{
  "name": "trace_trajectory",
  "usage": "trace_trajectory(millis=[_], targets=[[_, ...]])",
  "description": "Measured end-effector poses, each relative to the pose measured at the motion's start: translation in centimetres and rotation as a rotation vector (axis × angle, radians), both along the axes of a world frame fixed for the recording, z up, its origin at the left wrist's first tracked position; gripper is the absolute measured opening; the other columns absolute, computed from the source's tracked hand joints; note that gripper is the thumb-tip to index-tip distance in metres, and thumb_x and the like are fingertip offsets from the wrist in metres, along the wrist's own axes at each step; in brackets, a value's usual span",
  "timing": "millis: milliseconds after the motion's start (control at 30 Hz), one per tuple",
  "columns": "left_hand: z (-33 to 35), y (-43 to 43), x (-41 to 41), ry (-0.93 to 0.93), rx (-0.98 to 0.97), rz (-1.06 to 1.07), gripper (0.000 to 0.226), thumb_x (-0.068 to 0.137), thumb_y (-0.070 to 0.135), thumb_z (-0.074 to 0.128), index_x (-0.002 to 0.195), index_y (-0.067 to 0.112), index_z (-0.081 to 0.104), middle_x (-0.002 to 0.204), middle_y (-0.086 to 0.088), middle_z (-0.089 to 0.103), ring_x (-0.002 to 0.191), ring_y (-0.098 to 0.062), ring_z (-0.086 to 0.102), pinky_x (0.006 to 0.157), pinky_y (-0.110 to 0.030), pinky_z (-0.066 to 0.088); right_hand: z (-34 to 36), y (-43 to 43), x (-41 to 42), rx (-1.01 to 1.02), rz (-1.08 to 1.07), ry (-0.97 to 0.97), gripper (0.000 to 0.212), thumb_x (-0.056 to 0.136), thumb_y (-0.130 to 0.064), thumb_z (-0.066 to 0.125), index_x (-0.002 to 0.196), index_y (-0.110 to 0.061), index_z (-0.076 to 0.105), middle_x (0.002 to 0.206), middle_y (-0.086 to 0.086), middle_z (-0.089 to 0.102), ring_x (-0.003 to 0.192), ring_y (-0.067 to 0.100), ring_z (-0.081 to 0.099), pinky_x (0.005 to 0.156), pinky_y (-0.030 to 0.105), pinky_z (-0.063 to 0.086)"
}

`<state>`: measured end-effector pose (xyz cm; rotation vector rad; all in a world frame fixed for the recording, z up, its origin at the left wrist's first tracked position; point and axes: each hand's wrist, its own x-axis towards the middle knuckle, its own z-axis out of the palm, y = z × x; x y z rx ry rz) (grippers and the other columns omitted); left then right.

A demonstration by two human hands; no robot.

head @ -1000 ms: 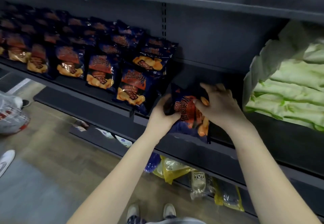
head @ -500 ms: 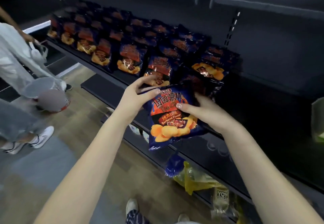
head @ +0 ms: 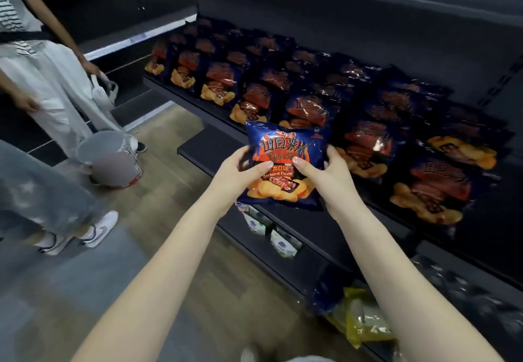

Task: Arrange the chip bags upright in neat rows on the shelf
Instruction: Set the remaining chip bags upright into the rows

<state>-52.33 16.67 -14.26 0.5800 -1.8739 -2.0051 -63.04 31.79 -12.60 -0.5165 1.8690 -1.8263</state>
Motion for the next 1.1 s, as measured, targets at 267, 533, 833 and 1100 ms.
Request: trace_trajectory(millis=[267, 533, 833, 1100], targets=[[-1.8, -4.8, -1.1, -0.032, -0.02, -0.076, 0.038, 0.073, 0.035, 0.075, 0.107, 0.035, 0.06, 0.104, 0.007, 0.071, 0.096, -0.015, 0.068, 0.076, -0.029, 0.056, -1.3, -4.3, 0.3, 0.031, -0.084, -0.013, 0.049, 0.083, -0.011, 0.071, 0.127, -0.013, 0.048, 0.116, 0.008, 0.065, 0.099, 0.017, 0.066, 0.086, 0.037, 0.055], [-3.3, -8.4, -7.3, -0.103, -0.05, -0.033, 0.047, 0.076, 0.027, 0.075, 0.117, 0.026, 0.051, 0.115, 0.001, 0.063, 0.101, -0.016, 0.064, 0.088, -0.041, 0.053, -2.6, -7.7, -4.9, 0.094, -0.143, 0.037, 0.037, 0.082, -0.02, 0.072, 0.11, -0.03, 0.05, 0.103, -0.015, 0.062, 0.1, 0.01, 0.062, 0.096, 0.043, 0.049], [-2.5, -15.7, -12.2, -0.166, 0.001, -0.233, 0.075, 0.057, 0.034, 0.076, 0.122, 0.022, 0.042, 0.115, -0.006, 0.062, 0.098, -0.019, 0.066, 0.079, -0.033, 0.055, -3.3, -13.3, -8.2, 0.173, -0.189, 0.119, 0.058, 0.08, -0.028, 0.074, 0.129, -0.015, 0.046, 0.122, -0.007, 0.055, 0.118, 0.015, 0.051, 0.101, 0.027, 0.04], [-4.3, -18.9, -15.5, -0.167, 0.047, -0.437, 0.056, 0.069, 0.018, 0.069, 0.118, 0.032, 0.047, 0.113, 0.013, 0.066, 0.111, -0.007, 0.058, 0.089, -0.021, 0.048, -3.2, -14.7, -9.1, 0.223, -0.23, 0.165, 0.058, 0.081, -0.023, 0.072, 0.132, -0.023, 0.043, 0.124, -0.01, 0.057, 0.115, 0.003, 0.051, 0.094, 0.014, 0.036]])
